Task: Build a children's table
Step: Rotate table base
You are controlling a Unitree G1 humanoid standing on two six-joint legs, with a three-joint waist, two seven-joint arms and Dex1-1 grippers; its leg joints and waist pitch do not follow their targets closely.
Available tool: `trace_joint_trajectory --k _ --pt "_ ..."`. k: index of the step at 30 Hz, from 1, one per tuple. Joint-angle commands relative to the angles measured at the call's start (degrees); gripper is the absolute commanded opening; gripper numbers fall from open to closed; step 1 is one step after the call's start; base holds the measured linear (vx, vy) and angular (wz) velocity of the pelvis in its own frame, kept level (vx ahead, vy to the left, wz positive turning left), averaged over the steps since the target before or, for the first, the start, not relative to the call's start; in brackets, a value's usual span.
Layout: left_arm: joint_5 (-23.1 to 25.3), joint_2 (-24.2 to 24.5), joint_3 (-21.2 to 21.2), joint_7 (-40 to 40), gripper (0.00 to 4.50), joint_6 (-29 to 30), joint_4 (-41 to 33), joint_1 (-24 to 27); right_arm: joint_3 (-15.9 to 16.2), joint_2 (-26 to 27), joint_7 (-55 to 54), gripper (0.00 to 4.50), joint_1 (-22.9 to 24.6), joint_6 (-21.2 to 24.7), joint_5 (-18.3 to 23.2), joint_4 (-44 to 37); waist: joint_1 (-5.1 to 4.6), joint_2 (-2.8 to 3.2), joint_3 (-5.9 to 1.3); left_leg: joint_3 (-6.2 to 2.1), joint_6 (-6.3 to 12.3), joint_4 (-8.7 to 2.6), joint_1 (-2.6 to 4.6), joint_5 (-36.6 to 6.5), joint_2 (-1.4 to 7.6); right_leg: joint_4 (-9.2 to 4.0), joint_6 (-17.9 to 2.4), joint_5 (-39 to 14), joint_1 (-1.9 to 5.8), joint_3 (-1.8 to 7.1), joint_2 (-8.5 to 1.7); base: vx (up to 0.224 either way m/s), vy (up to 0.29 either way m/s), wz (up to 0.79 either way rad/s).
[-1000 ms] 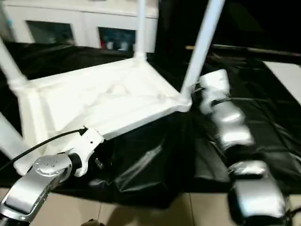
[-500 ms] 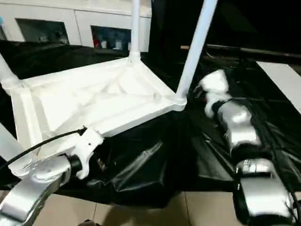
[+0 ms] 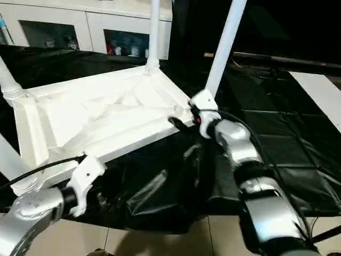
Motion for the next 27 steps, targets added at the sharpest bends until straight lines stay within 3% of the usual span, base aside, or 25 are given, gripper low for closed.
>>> trace_joint_trajectory --k 1,5,10,11,12,15,17,24,27 --pt "0.21 0.37 1.13 1.17 4.5 0.87 -2.0 1.4 -1.63 0.13 -3.43 4.48 -2.03 -1.22 -0.13 2.42 -0.14 0.17 -2.74 0.37 -1.07 -4.47 0.88 -20.6 0.06 -4.56 -9.23 -18.72 1.23 1.16 -1.42 0.0 0.0 0.0" --pt "1.36 0.34 2.82 3.29 4.5 0.56 -3.62 4.76 -3.37 0.32 -10.94 4.48 -5.84 -1.61 -0.57 7.43 0.08 0.16 -2.34 0.42 -1.47 -4.55 1.23 -21.51 0.04 -4.57 -8.59 -17.39 0.8 1.17 -1.01 0.0 0.0 0.0" --pt "1.6 0.21 3.71 4.57 4.5 0.83 -5.03 6.67 -5.04 -0.43 -15.07 4.48 -8.19 -1.25 -0.07 10.4 0.21 -0.28 -2.23 0.53 -1.04 -4.37 0.69 -17.97 -0.08 -3.95 -8.73 -11.99 1.06 1.1 -0.88 0.0 0.0 0.0" --pt "1.64 0.22 4.07 5.32 4.5 0.73 -5.62 7.53 -5.85 -1.26 -17.03 4.48 -9.31 -1.04 -0.04 11.97 0.22 -0.96 -1.92 0.6 -0.64 -4.41 0.5 -17.49 -0.11 -3.97 -8.6 -12.06 1.06 1.1 -0.91 0.0 0.0 0.0" --pt "1.64 0.22 4.07 5.32 4.5 0.73 -5.62 7.53 -5.85 -1.26 -17.03 4.48 -9.31 -1.04 -0.04 11.97 0.29 -0.75 -2.02 0.57 -0.63 -4.36 0.52 -16.96 -0.13 -3.87 -8.62 -11.84 1.19 1.09 -1.01 0.0 0.0 0.0" --pt "2.12 0.01 5.14 6.89 4.5 -0.01 -6.35 8.98 -7.01 -3.6 -20.23 4.48 -10.81 -0.99 -0.31 14.29 0.32 -1.18 -1.69 0.64 -0.48 -4.32 0.53 -16.91 -0.07 -3.89 -8.56 -12.46 1.01 1.12 -0.99 0.0 0.0 0.0" --pt "2.29 -0.11 5.53 7.25 4.5 -0.34 -6.44 9.25 -7.14 -4.48 -21.04 4.48 -11.06 -0.89 -0.5 14.73 0.67 -1.07 -1.51 0.79 -0.63 -4.24 0.86 -17.2 -0.04 -4.04 -8.42 -12.42 0.71 1.2 -0.89 0.0 0.0 0.0" --pt "2.23 -0.72 7.77 8.54 4.5 -2.97 -6.75 9.59 -8.49 -9.67 -25.01 4.48 -12.66 -0.24 -1.78 17.05 2.24 -1.51 -1.33 0.97 -0.93 -4.07 0.87 -16.33 -0.1 -3.94 -8.22 -11.04 0.9 1.22 -0.92 0.0 0.0 0.0" --pt "1.77 -1.25 8.67 9.05 4.5 -4.83 -6.29 8.84 -9.13 -12.79 -27.16 4.48 -13.09 0.2 -2.22 17.97 2.86 -1.43 -1.43 1.0 -1.25 -3.98 0.97 -15.83 -0.14 -3.92 -8.02 -11.0 0.88 1.21 -0.95 0.0 0.0 0.0"
